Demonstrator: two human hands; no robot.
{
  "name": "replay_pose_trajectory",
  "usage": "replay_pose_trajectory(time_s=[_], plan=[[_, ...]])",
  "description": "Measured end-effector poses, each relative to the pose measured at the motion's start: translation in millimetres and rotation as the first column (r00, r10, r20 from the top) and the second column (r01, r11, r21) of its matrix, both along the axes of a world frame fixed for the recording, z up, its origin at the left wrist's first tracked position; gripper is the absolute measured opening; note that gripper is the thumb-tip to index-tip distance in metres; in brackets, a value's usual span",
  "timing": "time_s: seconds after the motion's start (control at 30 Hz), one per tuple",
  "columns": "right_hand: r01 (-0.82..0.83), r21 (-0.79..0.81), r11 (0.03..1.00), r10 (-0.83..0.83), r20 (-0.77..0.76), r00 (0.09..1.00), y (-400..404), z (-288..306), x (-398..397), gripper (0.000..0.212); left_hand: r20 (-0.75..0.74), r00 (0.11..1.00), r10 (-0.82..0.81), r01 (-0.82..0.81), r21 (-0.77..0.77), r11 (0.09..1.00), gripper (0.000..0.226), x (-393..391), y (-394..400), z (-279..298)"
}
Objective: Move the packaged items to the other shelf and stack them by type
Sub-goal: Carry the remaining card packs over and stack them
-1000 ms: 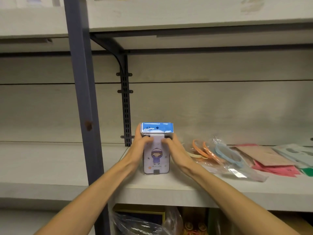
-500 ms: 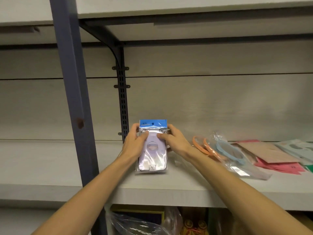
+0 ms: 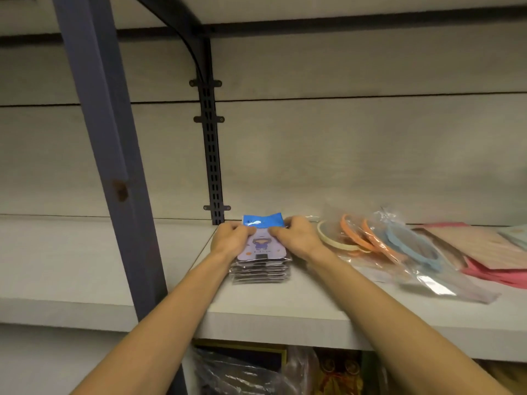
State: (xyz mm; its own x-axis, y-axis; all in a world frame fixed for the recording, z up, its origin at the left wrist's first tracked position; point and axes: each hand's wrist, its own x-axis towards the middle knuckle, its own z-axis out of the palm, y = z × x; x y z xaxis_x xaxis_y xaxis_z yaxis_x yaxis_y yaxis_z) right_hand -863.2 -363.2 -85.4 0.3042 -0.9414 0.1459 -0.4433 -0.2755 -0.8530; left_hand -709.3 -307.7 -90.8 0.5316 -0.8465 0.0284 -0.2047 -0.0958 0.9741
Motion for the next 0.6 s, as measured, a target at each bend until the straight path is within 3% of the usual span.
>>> replay_pose_trajectory(time_s=[0.03,0.17,0.23,0.33,0.4,0.5,0.6], plan=[[0.014,0.001,1.0,-0.014,0.052,0.999,-0.1,-1.0,0.0,0.032,0.017,1.0,0.009,-0.009,-0.009,1.0,0.008,-0.8,0.5,-0.1],[0.084,-0.028,0.996,-0.077,0.206,0.976,11.5,5.1,-6.7,0.03,0.103,0.99,0.097,-0.09,-0.072,0.993,0.044,-2.6,22.0,12.9],[0.081,-0.095,0.992,-0.059,0.213,0.975,24.1,9.8,-17.6,0.039,0.186,0.982,0.022,-0.013,-0.053,0.999,0.044,-5.8,44.4,19.9],[-0.048,-0.244,0.969,0.068,0.072,0.995,54.3,18.3,-41.1,0.032,0.202,0.95,-0.236,0.22,0.099,0.97,0.042,-16.0,82.1,26.2],[-0.153,-0.266,0.952,0.138,-0.073,0.988,71.9,21.7,-56.1,0.035,0.197,0.927,-0.318,0.292,0.148,0.945,0.048,-17.6,94.6,25.5],[-0.308,-0.147,0.94,0.264,-0.257,0.929,90.7,20.8,-69.3,0.059,0.181,0.921,-0.344,0.318,0.159,0.935,0.07,-12.6,102.9,24.2],[-0.336,-0.158,0.928,0.26,-0.369,0.892,95.3,13.7,-69.1,0.083,0.226,0.893,-0.388,0.353,0.18,0.918,0.088,-11.1,108.2,22.9]])
